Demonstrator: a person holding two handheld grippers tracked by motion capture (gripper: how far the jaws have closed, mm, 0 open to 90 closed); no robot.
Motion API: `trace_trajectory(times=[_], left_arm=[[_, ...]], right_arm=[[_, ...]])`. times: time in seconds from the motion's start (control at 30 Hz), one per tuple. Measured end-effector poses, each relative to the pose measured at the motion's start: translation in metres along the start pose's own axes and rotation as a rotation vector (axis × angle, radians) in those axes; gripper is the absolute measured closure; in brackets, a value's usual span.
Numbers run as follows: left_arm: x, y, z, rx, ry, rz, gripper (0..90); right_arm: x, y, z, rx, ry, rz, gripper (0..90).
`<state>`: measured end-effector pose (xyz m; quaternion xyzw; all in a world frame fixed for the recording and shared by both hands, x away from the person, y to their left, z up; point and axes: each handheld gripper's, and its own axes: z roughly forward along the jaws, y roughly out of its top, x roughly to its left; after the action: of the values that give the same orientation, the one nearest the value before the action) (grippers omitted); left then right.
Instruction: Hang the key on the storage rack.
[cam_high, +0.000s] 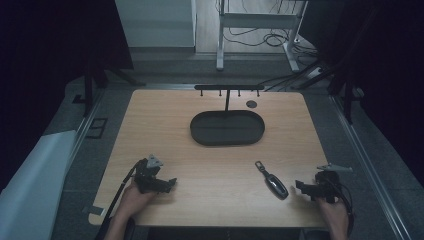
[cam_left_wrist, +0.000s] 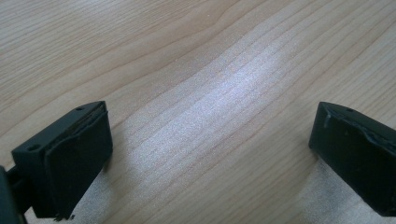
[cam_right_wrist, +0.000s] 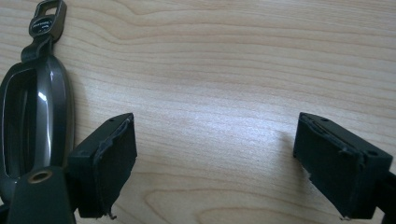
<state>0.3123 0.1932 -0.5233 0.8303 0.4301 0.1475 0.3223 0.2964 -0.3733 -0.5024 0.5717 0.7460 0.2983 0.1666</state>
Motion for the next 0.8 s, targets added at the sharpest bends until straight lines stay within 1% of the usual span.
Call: trace_trajectory(times=[0.13,0.23,0.8], left_arm=[[-0.0001,-0.0001,0.0,0.0,0.0,0.0,0.0],[0.0,0.0,0.0,0.0,0.0,0.0,0.0],[-0.0001,-0.0001,0.0,0.0,0.0,0.0,0.0]], right_arm=[[0.0027,0.0007,0.0006,0.0,0.002,-0.025,13.2],[0.0036,0.0012,-0.0004,-0.008,0.005,-0.026,13.2],[0.0041,0.0012,-0.0011,-0.008,0.01,-0.033,13.2]])
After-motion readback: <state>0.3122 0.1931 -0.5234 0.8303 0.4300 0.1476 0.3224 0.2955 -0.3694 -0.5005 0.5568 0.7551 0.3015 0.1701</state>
